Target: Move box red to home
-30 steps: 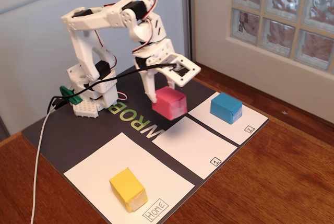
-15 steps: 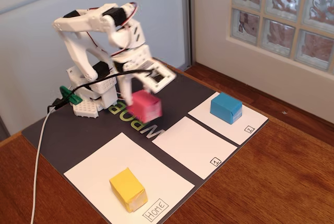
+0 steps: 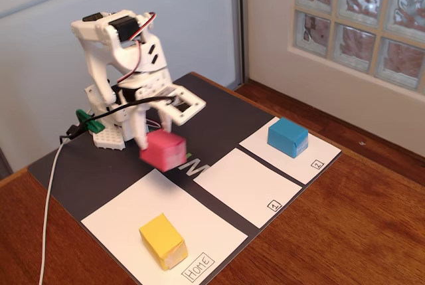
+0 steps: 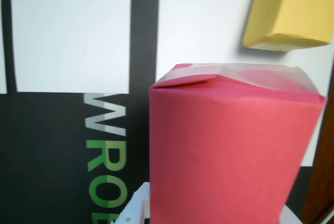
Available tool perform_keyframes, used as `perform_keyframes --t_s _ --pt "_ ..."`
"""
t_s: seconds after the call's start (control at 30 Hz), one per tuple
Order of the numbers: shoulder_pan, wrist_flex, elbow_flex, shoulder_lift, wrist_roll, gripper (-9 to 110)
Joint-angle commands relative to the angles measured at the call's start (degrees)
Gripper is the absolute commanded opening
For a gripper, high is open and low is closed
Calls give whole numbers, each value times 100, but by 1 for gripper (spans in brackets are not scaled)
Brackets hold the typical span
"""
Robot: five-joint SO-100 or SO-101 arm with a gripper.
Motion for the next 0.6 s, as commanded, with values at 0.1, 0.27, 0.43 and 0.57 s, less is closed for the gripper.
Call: perform_keyframes --t_s 0.1,0.27,0.43,0.57 --pt "729 -70 -26 -105 -290 -1" --pt "1292 -79 -26 -396 -501 -1" --pt "1600 -255 -26 -782 -642 -1" --pt "1450 -404 -18 -1187 -650 -1"
